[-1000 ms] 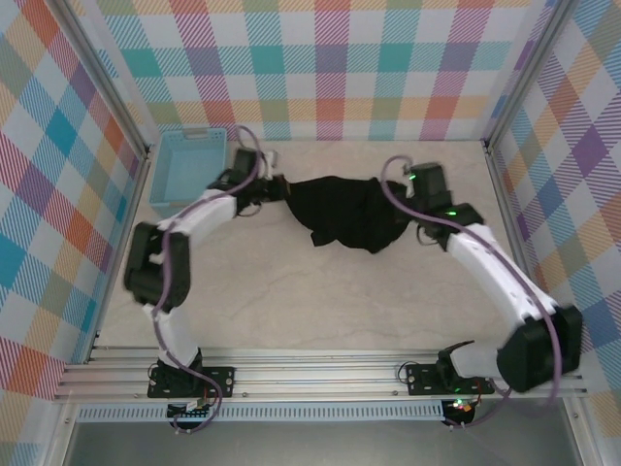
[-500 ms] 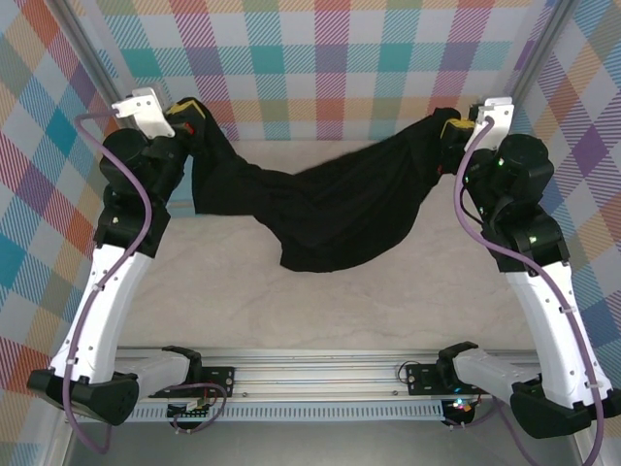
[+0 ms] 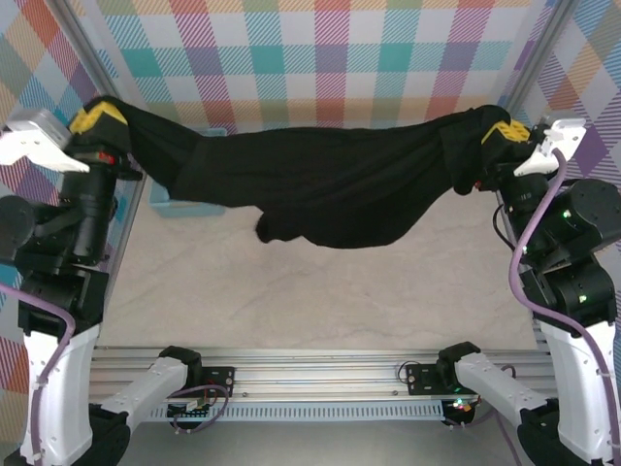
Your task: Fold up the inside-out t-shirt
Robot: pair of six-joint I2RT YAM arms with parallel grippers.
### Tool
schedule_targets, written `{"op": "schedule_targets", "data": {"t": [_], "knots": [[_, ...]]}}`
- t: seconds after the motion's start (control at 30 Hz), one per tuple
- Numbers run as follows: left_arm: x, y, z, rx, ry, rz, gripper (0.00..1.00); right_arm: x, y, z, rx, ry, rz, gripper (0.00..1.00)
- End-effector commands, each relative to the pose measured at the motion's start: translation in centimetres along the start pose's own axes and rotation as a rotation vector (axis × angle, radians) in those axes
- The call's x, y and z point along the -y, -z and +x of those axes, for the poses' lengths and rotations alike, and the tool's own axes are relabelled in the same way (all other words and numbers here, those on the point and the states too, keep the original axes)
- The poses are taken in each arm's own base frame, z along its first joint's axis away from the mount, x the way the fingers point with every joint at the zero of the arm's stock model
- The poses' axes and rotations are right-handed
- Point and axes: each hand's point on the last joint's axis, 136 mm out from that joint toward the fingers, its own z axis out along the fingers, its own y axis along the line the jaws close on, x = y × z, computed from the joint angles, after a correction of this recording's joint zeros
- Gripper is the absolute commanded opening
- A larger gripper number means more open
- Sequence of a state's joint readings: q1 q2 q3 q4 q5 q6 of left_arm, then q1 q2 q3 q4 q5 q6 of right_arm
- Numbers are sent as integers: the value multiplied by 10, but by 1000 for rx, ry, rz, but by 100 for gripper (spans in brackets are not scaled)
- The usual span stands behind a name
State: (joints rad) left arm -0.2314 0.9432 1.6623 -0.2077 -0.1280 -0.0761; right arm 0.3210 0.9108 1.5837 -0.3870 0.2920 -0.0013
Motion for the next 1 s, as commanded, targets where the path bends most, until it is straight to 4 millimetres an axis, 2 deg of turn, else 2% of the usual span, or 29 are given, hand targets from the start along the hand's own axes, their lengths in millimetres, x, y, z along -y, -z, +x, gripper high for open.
{"op": "schedule_targets", "data": {"t": [0.0, 0.07, 0.13, 0.23, 0.27, 0.3, 0.33, 0.37, 0.43, 0.5, 0.53, 0.6, 0.7, 0.77, 0.83, 0.9, 0.97], "knots": [[-17, -67, 83, -208, -81, -77, 0, 9, -44, 21, -56, 60, 100, 0], [-25, -102, 122, -286, -91, -91, 0, 14, -73, 44, -129, 110, 151, 0], [-36, -134, 178, -409, -95, -106, 0, 16, -105, 76, -206, 136, 175, 0], [-60, -184, 268, -558, -121, -154, 0, 22, -159, 146, -373, 127, 200, 0], [-71, -199, 302, -611, -131, -182, 5, 26, -179, 176, -440, 127, 211, 1], [-78, -212, 327, -651, -134, -192, 15, 30, -194, 202, -505, 124, 222, 3], [-88, -221, 357, -710, -139, -213, 30, 37, -209, 231, -582, 125, 242, 8], [-96, -227, 381, -768, -141, -229, 39, 42, -221, 262, -671, 125, 254, 13], [-107, -226, 420, -888, -133, -250, 56, 47, -232, 307, -826, 123, 254, 27], [-103, -211, 438, -991, -102, -231, 65, 44, -228, 338, -933, 121, 235, 42], [-92, -199, 447, -1052, -68, -191, 68, 38, -221, 350, -962, 96, 206, 50], [-61, -171, 467, -1123, -34, -100, 72, 27, -196, 370, -992, 19, 155, 60], [6, -113, 471, -1076, -3, 91, 78, 8, -143, 399, -1049, -117, 72, 65], [48, -64, 482, -1088, 49, 262, 78, -2, -106, 418, -1124, -191, 32, 66], [88, -15, 497, -1119, 21, 451, 77, -3, -78, 434, -1184, -214, 29, 66], [131, 46, 518, -1182, -117, 652, 74, 7, -61, 442, -1213, -207, 64, 66], [165, 110, 549, -1230, -295, 843, 73, 24, -56, 445, -1211, -271, 99, 66]]}}
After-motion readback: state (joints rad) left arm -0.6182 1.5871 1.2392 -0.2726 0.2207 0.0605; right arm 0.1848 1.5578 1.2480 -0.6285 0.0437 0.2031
